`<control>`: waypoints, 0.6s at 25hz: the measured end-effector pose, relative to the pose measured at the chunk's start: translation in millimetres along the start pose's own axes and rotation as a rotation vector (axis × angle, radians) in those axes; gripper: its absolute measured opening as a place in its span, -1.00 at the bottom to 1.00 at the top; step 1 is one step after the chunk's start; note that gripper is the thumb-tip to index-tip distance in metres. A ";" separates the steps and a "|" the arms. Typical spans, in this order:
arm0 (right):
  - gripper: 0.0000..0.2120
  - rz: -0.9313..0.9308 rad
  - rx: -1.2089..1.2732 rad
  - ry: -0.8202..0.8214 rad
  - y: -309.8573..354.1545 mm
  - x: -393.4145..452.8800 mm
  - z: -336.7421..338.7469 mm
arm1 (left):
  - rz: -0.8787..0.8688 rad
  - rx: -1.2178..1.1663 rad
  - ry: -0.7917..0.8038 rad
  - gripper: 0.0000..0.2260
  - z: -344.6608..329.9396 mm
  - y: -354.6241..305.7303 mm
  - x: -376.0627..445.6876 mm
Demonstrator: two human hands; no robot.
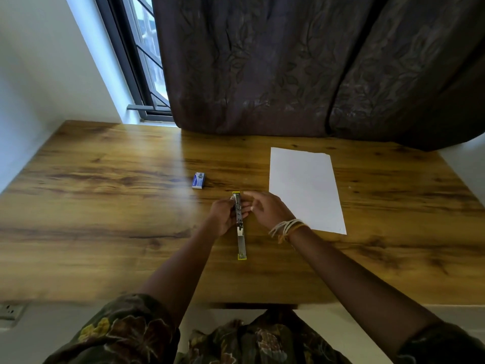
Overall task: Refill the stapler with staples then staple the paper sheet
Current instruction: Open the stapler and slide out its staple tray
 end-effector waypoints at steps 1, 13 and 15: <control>-0.57 -0.021 -0.013 0.034 2.4 6.0 -1.4 | -0.006 -0.009 -0.009 -0.67 0.0 1.4 0.0; -0.62 0.057 -0.264 0.024 13.5 7.2 -20.0 | -0.089 0.064 -0.110 -0.75 3.9 8.3 3.1; -0.70 0.007 -0.132 0.001 14.7 12.6 -18.9 | -0.099 0.083 -0.111 -0.75 4.8 8.8 4.2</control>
Point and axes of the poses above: each hand's wrist, its own x-axis towards the middle knuckle, its own z-axis out of the back of the hand, y = z × x, the point moved 2 cm from there along x, towards the middle knuckle, and after that the axes turned 1 degree about -z, right-handed, at the moved point
